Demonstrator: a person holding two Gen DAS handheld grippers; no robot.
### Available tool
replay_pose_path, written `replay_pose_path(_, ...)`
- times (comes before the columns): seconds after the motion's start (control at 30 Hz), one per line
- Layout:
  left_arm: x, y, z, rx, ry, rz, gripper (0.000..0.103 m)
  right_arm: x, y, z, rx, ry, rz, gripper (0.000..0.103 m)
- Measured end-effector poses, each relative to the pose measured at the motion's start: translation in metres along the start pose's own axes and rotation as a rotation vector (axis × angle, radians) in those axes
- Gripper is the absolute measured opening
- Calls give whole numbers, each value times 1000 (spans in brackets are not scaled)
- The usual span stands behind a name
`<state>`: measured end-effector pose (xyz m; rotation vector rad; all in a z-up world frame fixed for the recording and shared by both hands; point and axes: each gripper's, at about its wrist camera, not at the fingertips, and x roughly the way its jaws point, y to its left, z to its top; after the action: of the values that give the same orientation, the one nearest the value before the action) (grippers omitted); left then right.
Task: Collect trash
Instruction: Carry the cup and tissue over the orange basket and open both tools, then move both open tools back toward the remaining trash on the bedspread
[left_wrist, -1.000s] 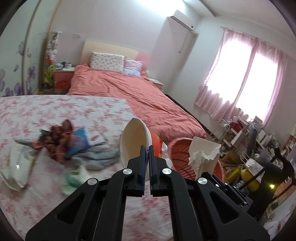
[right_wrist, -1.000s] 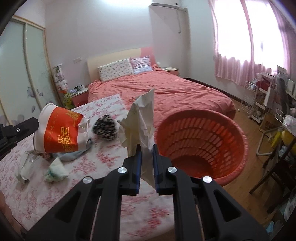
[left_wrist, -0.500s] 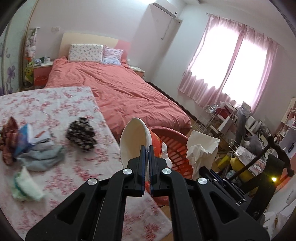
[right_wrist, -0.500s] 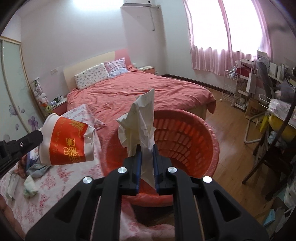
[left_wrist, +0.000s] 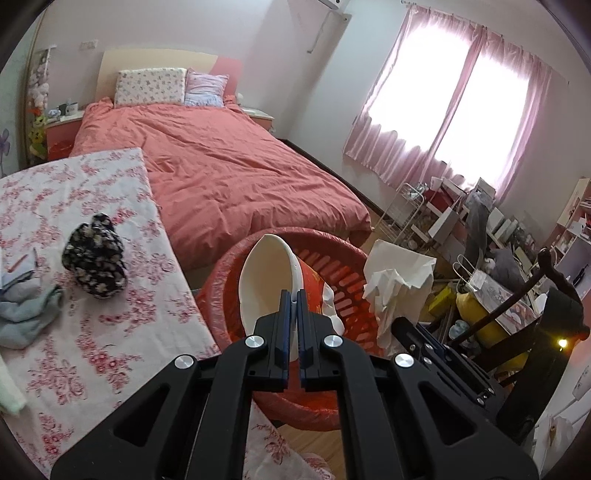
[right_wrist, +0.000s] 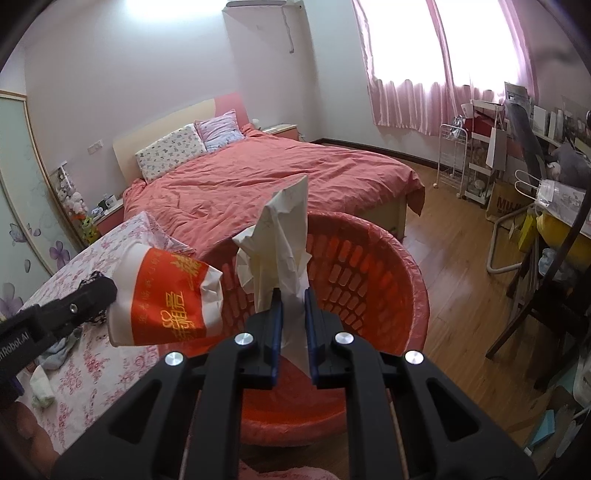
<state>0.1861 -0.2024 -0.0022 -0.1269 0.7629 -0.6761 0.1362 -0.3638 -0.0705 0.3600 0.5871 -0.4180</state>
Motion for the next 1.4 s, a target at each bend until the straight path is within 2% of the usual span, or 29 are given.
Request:
replay_pose_path(0.17, 14, -5, 0, -2, 44, -15, 3, 7, -4, 1, 21, 5, 6, 21)
replay_pose_path(0.43, 25, 3, -3, -23, 107, -12, 3, 4, -12, 1, 42, 6, -14, 29)
replay_pose_path(0.53, 18, 5, -3, -19, 103, 2, 3, -2, -9, 0, 25, -10, -31, 39)
replay_pose_path(0.57, 14, 6, -3, -14, 98, 13, 9, -4, -8, 0, 21, -13, -31, 41)
replay_pose_path(0.6, 8, 7, -3, -10, 90, 27, 20, -7, -6, 0, 18, -15, -28, 42)
replay_pose_path(0.67, -1, 12, -4, -6, 69, 52, 32, -11, -5, 1, 15, -18, -25, 43)
replay_pose_path(0.97, -72, 52, -12, -22, -9, 182, 36, -47, 29, -7, -35, -48, 39, 49)
replay_pose_path(1.13, -111, 80, -25, -42, -55, 288, 38, -62, 68, -21, -93, -44, 104, 50)
replay_pose_path(1.2, -128, 95, -32, -60, -68, 337, 43, -67, 87, -27, -116, -36, 136, 50)
replay_pose_path(1.4, -168, 141, -50, -109, -101, 472, 44, -75, 146, -47, -202, -6, 226, 50)
